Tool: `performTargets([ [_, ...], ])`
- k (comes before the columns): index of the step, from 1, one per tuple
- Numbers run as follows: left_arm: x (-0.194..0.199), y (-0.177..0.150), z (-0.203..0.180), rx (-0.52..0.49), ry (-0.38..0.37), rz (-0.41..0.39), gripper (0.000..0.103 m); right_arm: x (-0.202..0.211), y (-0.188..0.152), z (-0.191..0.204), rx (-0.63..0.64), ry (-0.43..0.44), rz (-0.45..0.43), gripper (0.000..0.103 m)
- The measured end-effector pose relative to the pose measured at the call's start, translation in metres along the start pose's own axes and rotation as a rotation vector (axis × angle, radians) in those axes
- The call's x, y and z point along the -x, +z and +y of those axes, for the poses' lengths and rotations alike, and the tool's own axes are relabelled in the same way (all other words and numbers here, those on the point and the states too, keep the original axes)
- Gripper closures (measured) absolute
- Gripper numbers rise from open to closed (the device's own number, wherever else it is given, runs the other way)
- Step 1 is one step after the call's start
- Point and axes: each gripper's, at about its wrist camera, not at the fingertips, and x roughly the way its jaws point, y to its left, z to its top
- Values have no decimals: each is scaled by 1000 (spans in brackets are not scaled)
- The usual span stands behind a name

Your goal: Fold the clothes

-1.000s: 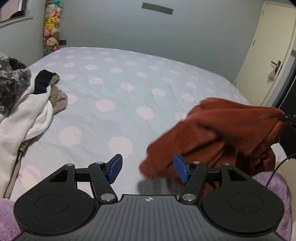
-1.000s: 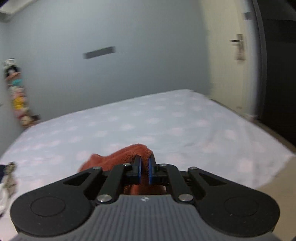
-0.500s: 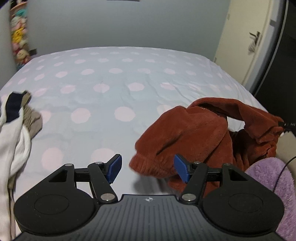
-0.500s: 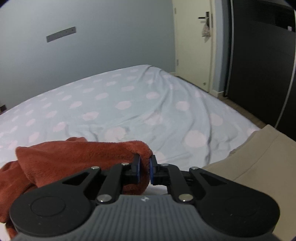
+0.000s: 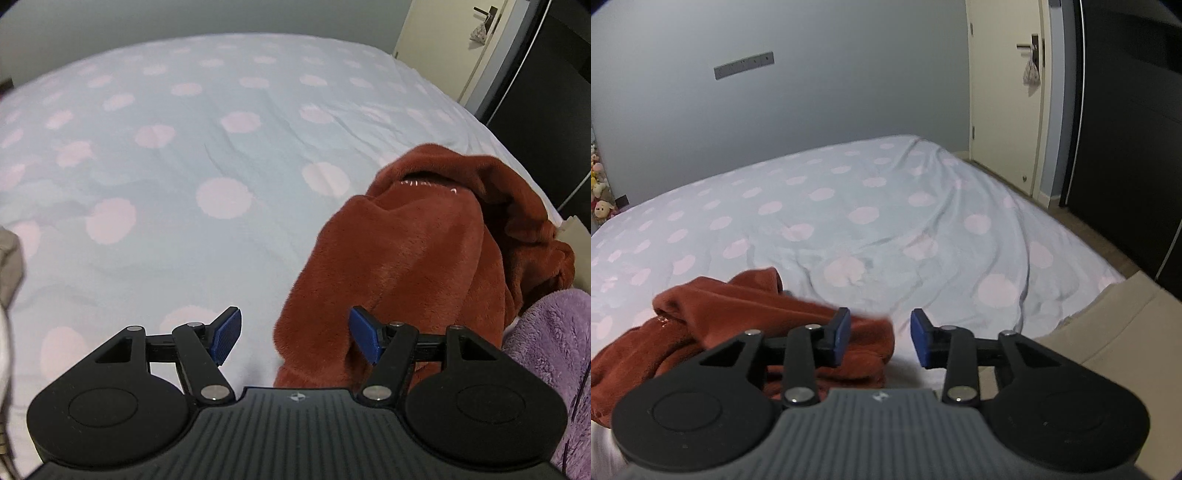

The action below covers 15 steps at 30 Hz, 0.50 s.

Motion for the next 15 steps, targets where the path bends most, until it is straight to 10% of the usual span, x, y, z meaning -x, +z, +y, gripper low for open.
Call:
performTargets([
  [7, -27, -5, 3, 47, -102, 75, 43, -3, -6, 31, 137, 137, 41, 39],
  [15, -22, 6, -19, 5, -98, 81, 89, -56, -28, 85, 427, 174, 143, 29],
])
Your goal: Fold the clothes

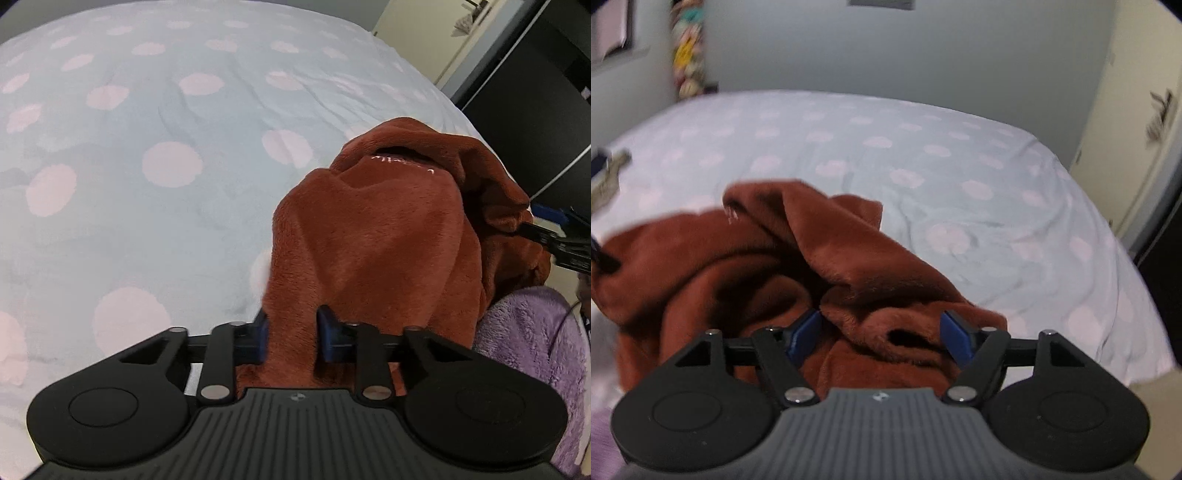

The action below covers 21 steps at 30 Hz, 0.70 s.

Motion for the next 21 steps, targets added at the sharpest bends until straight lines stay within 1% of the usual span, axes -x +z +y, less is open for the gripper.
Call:
performTargets([
  [2, 4, 2, -6, -11, 28, -9, 91, -10, -1, 1, 25, -11, 31, 32],
  [3, 7, 2, -9, -16, 34, -19, 93, -14, -1, 0, 33, -18, 48, 43],
  [4, 11, 3, -11, -21, 39, -33, 93, -14, -2, -3, 31, -25, 60, 64],
  [5, 15, 4, -14, -25, 56, -50, 93, -11, -3, -6, 23, -32, 63, 67],
  [7, 26, 5, -19, -31, 103, -90, 94, -5, -5, -12, 1, -49, 62, 81],
  [11, 48, 9, -28, -28, 184, -171, 95, 26, 2, -31, -70, -111, -13, 84],
  [15, 88, 14, -32, -8, 233, -273, 96, 78, 29, -55, -138, -206, -164, 87],
  [19, 135, 12, -34, 8, 298, -369, 96, 138, 60, -77, -223, -245, -309, 89],
  [21, 163, 7, -28, 31, 338, -417, 97, 168, 74, -81, -231, -278, -384, 89],
])
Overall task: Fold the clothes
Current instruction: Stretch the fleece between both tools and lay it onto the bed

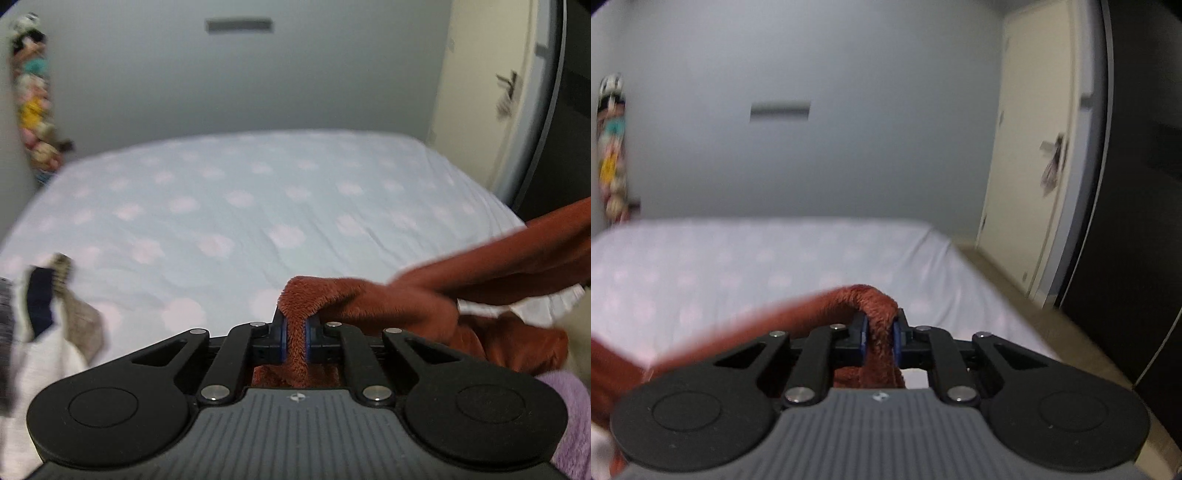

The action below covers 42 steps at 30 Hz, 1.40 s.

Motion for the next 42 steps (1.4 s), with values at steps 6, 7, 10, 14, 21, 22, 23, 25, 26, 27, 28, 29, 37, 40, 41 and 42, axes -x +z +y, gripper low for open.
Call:
performTargets([
  [6, 79, 13, 57, 77, 149, -112, 97, 54, 55, -21, -31, -61, -169, 89],
  [7, 90, 15, 66, 89, 170, -127, 97, 60, 62, -26, -39, -71, -185, 89],
  [10, 117, 18, 92, 123, 229, -158, 97, 70, 71, -40, -46, -130, -212, 89],
  [14, 125, 12, 122, 164, 313, -146, 97, 56, 62, -56, -68, -203, -165, 89],
  [21, 74, -5, 154, 189, 347, -24, 97, -14, 3, -55, -68, -207, 46, 89],
  [22, 67, -5, 155, 177, 352, -13, 97, -26, -6, -50, -59, -205, 77, 89],
  [23, 61, -5, 155, 168, 357, -6, 97, -38, -14, -45, -50, -205, 104, 89],
  [25, 48, -3, 152, 152, 370, 7, 97, -61, -26, -37, -34, -215, 146, 89],
  [26, 39, 0, 151, 145, 376, 15, 97, -74, -29, -36, -28, -221, 161, 89],
  [27, 30, 3, 151, 138, 382, 22, 97, -88, -32, -36, -23, -227, 175, 89],
  [28, 20, 7, 151, 131, 387, 30, 97, -101, -34, -35, -17, -233, 190, 89],
  [29, 10, 10, 151, 124, 393, 38, 97, -115, -37, -35, -11, -239, 204, 89],
  [37, -117, 48, 157, 65, 432, 174, 97, -254, -46, -13, 76, -257, 334, 89],
  [40, -168, 58, 166, 94, 444, 211, 97, -298, -50, -3, 85, -269, 364, 89],
  [41, -184, 58, 169, 94, 452, 224, 97, -312, -52, 1, 84, -271, 373, 89],
  [42, -199, 58, 172, 100, 454, 238, 96, -326, -54, 5, 81, -268, 381, 89],
])
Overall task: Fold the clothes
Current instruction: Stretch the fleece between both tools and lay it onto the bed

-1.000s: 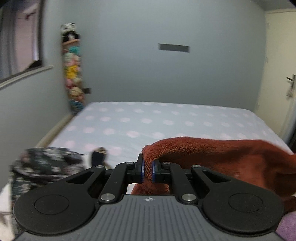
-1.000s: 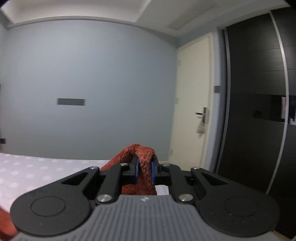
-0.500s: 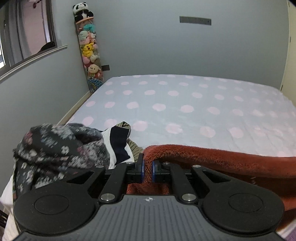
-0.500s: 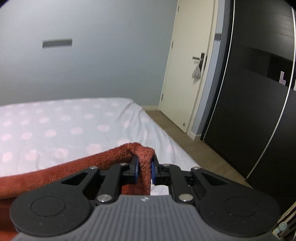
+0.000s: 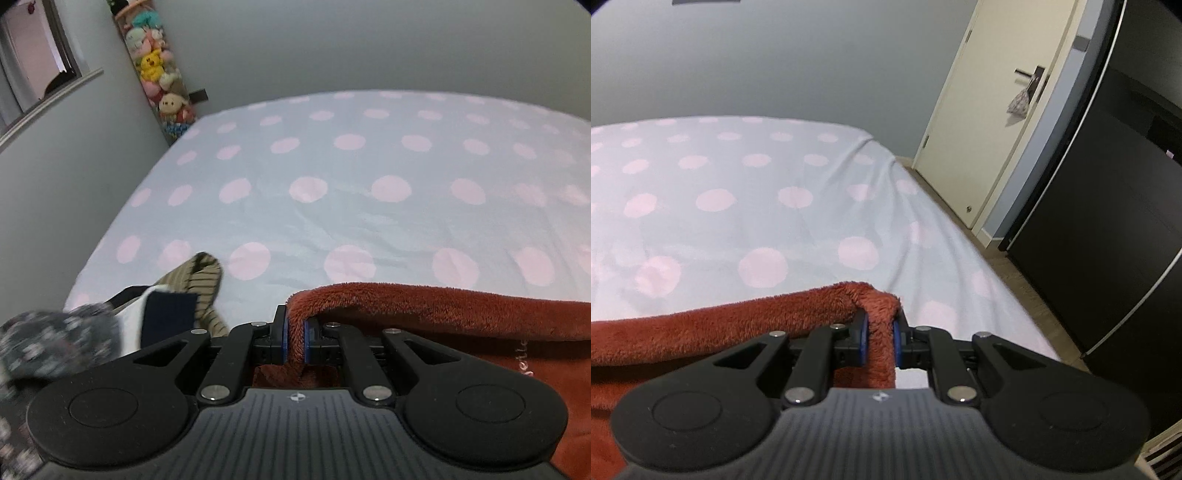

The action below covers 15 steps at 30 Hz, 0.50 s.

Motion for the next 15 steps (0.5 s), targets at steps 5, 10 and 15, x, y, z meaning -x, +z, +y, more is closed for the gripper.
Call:
performTargets([
  [5, -62, 2, -19, 19, -18, 84, 88, -55, 0, 32, 10, 13, 77, 83],
  [10, -87, -7, -31, -26, -5, 108, 81, -78, -6, 42, 35, 9, 105, 71],
  [15, -68, -4, -24, 11, -11, 11, 51, -54, -2, 37, 68, -10, -3, 41],
])
